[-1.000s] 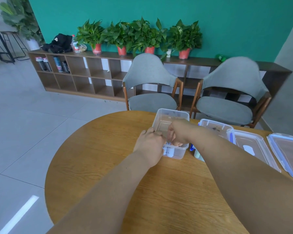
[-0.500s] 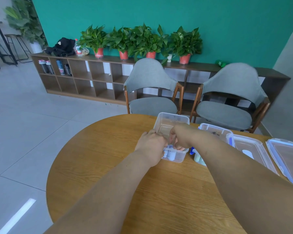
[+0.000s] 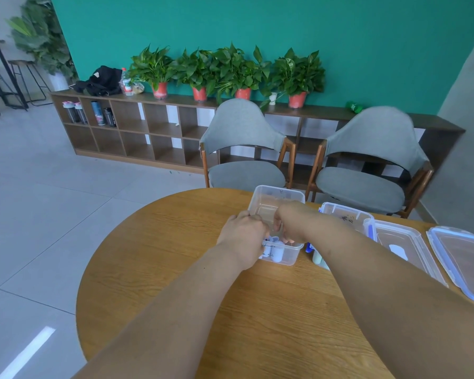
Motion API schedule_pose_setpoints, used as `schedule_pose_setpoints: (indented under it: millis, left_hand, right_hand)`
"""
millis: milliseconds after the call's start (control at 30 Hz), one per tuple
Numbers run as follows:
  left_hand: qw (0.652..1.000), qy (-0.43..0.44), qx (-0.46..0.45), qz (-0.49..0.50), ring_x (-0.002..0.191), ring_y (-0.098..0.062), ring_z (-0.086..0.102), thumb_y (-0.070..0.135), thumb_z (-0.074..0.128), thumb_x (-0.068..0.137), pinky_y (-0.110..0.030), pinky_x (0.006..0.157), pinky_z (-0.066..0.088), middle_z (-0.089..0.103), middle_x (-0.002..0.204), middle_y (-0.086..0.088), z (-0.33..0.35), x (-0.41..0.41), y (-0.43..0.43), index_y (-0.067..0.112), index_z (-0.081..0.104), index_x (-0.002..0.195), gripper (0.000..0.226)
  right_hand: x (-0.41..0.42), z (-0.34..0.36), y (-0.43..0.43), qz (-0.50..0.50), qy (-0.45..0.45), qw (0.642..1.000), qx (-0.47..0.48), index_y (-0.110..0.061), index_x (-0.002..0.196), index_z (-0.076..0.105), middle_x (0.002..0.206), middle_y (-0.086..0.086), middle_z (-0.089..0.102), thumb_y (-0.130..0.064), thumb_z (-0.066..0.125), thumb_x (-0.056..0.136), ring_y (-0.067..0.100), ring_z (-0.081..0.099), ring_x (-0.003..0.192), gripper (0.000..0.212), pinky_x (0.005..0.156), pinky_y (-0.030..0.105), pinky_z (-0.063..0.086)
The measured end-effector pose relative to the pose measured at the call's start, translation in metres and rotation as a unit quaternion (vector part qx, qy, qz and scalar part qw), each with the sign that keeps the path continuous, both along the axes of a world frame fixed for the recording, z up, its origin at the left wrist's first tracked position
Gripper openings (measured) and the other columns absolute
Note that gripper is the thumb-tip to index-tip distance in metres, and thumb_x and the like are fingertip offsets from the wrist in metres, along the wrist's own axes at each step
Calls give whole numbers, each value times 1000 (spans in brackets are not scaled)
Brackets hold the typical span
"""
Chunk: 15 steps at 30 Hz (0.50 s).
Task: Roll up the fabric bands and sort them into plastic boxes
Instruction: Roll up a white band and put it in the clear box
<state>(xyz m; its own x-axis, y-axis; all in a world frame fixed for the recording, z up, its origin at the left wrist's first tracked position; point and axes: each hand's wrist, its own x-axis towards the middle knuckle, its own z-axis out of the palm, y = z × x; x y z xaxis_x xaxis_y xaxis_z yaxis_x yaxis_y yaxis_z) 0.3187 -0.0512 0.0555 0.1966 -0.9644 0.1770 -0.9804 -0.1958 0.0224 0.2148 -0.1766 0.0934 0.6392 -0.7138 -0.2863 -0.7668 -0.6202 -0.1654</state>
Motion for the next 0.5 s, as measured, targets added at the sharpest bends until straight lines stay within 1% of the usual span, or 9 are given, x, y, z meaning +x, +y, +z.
schedule_pose_setpoints:
  millis: [67,133,233,333,433,500]
  left_hand:
    - [1000,4,-4,0,115,-22,51,28,72,95,-40,100,47,67,122,4,2,0,2,28,72,124,30]
    - [1000,10,-7,-1,115,-22,50,29,71,95,-39,100,47,66,122,4,6,-2,4,28,72,124,29]
    - [1000,18,-11,-2,117,-22,50,28,71,96,-39,102,46,66,122,4,15,-8,8,29,72,123,28]
    - [999,26,-17,-8,120,-22,50,28,71,96,-39,106,45,66,124,4,25,-21,12,30,71,124,29]
    - [999,32,-25,-17,124,-21,51,27,74,93,-39,108,46,65,127,4,34,-41,15,31,70,126,33]
    - [999,40,-23,-23,125,-22,53,27,75,92,-39,107,47,64,127,3,40,-58,19,31,70,125,33]
  right_hand:
    - [-4,2,0,12,-1,1000,-27,-17,120,70,119,8,64,-4,72,90,28,66,101,33,91,34,57]
    - [-7,6,0,19,-12,999,-44,-17,120,70,116,8,65,-6,70,91,28,66,99,30,89,36,57]
    - [-18,18,3,13,-23,999,-47,-18,116,72,112,10,68,-5,69,90,29,68,99,28,92,39,58]
    - [-39,32,10,44,-32,994,-98,-25,108,74,111,5,68,-2,69,89,24,67,95,31,87,35,59]
    - [-69,48,20,49,-22,992,-111,-25,106,75,111,3,68,0,65,89,23,68,96,32,76,31,58]
    - [-92,56,29,42,-13,992,-116,-23,104,75,110,3,70,-1,61,89,24,68,97,31,78,33,57]
